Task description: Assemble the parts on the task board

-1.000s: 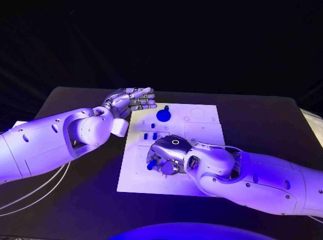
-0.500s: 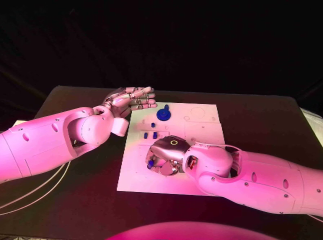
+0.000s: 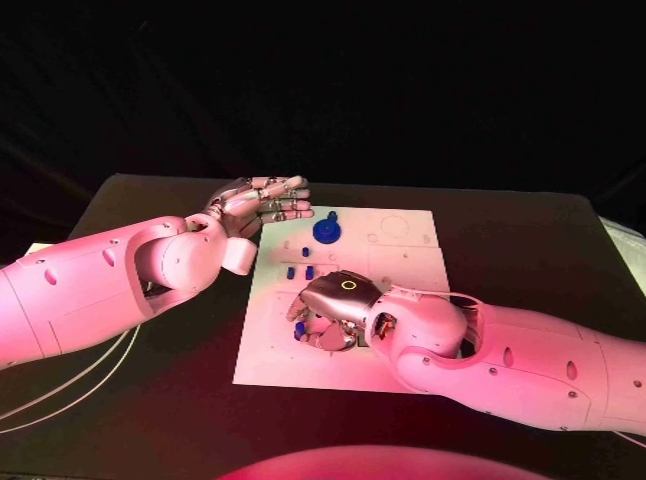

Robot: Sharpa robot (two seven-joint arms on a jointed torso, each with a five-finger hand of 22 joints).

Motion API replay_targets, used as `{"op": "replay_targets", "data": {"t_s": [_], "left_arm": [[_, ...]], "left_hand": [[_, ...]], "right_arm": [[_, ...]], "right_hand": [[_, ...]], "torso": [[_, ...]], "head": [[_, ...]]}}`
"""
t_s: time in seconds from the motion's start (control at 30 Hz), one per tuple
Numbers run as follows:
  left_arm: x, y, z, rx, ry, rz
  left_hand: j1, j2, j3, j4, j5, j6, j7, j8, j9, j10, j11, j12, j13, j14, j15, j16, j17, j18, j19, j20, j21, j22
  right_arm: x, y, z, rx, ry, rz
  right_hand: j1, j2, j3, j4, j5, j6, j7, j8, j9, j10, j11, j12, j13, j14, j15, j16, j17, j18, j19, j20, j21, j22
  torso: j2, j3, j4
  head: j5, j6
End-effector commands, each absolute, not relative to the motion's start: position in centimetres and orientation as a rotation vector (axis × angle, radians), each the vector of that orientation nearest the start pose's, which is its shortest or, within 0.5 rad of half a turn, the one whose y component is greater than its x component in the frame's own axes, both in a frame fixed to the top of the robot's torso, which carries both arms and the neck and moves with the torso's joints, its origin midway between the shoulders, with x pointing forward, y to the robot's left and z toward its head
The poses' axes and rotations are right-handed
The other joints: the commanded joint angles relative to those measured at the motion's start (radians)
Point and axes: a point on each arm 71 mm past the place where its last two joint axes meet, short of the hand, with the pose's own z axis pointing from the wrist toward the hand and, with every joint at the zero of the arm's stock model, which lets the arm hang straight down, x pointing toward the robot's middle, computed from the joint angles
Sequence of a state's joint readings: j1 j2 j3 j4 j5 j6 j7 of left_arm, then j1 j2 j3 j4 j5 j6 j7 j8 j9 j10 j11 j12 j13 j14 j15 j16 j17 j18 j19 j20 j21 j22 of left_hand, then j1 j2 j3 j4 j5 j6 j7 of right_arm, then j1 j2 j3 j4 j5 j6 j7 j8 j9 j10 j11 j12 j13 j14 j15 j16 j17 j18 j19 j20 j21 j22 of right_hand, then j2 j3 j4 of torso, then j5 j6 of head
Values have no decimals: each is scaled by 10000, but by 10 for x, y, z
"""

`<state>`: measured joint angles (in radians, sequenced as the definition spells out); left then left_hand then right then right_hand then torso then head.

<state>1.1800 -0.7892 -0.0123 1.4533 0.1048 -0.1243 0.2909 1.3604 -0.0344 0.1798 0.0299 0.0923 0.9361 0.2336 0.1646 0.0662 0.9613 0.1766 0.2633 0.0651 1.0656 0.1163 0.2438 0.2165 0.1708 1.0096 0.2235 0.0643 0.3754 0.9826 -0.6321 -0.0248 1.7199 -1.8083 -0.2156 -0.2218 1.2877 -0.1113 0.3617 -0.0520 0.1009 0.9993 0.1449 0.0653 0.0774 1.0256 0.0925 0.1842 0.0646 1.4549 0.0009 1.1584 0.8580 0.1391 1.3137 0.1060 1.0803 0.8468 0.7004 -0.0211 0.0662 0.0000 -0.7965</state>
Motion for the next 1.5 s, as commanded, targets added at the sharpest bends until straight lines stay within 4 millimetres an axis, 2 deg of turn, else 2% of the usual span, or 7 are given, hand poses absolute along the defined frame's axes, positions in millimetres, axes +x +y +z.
{"op": "replay_targets", "data": {"t_s": [0.03,0.43,0.63,0.83,0.9,1.1,1.5], "left_arm": [[497,191,-188,-12444,15518,-17244],[499,195,-191,-12485,15517,-17114],[499,196,-194,-12518,15537,-17019],[499,196,-195,-12523,15522,-17016],[498,196,-196,-12521,15517,-17027],[498,196,-197,-12531,15521,-17041],[498,197,-197,-12548,15533,-17029]], "left_hand": [[74,63,-34,-17,58,-75,-6,43,-2,-72,-26,7,0,20,41,-68,-16,117,-2,34,18,-14],[60,57,-50,-11,52,-79,-2,44,-3,-79,-22,9,0,17,45,-75,-17,115,-4,37,17,-29],[29,54,-82,5,46,-81,-3,50,-2,-82,-20,19,1,21,48,-84,-17,115,-2,40,19,-57],[21,56,-92,10,45,-80,-5,53,-1,-82,-21,23,2,23,48,-86,-17,115,-1,41,20,-67],[23,58,-92,9,46,-78,-7,55,-1,-80,-22,25,2,25,48,-86,-16,116,0,41,20,-70],[23,58,-92,9,46,-78,-7,55,-1,-80,-22,25,2,25,48,-86,-16,116,0,41,20,-70],[23,58,-92,9,46,-78,-7,55,-1,-80,-22,25,2,25,48,-86,-16,116,0,41,20,-70]], "right_arm": [[374,-48,-232,-4885,16048,9008],[385,-115,-198,-1551,16906,10345],[389,-166,-183,219,18066,9533],[387,-209,-189,833,18980,7211],[385,-219,-192,899,19083,6520],[379,-236,-206,781,19756,4960],[371,-231,-220,-261,19804,3990]], "right_hand": [[2,-125,-172,17,2,-166,-21,-30,-30,-177,15,-18,9,-82,36,-149,-225,52,-122,2,-141,-167],[13,45,-546,202,276,55,143,85,27,493,-20,648,106,-122,22,-252,-381,56,-169,10,-236,-244],[-336,175,-894,585,701,769,-175,396,179,2440,-509,2181,905,354,-356,865,1269,-189,583,-298,912,1211],[-908,61,-2199,1485,2041,670,-456,715,337,2522,-705,7289,6097,669,-515,2373,3581,-528,1198,-582,2222,2925],[-959,138,-2478,1722,2175,633,-392,841,394,2637,-685,8496,7572,707,-559,2611,3998,-562,1252,-564,2396,3169],[-1206,257,-3340,2623,2127,362,-387,1102,507,2632,-663,9736,9230,747,-508,2936,4573,-599,1291,-522,2634,3478],[-945,331,-4015,3297,2262,354,-415,1443,646,2830,-702,10250,10123,754,-526,3036,4763,-621,1298,-511,2756,3631]], "torso": [[8,6,-4],[-100,23,-124],[-162,44,-244],[-205,54,-370],[-212,63,-420],[-249,69,-457],[-239,53,-446]], "head": [[-18,20],[-79,107],[-237,222],[-366,263],[-390,243],[-470,165],[-449,138]]}}
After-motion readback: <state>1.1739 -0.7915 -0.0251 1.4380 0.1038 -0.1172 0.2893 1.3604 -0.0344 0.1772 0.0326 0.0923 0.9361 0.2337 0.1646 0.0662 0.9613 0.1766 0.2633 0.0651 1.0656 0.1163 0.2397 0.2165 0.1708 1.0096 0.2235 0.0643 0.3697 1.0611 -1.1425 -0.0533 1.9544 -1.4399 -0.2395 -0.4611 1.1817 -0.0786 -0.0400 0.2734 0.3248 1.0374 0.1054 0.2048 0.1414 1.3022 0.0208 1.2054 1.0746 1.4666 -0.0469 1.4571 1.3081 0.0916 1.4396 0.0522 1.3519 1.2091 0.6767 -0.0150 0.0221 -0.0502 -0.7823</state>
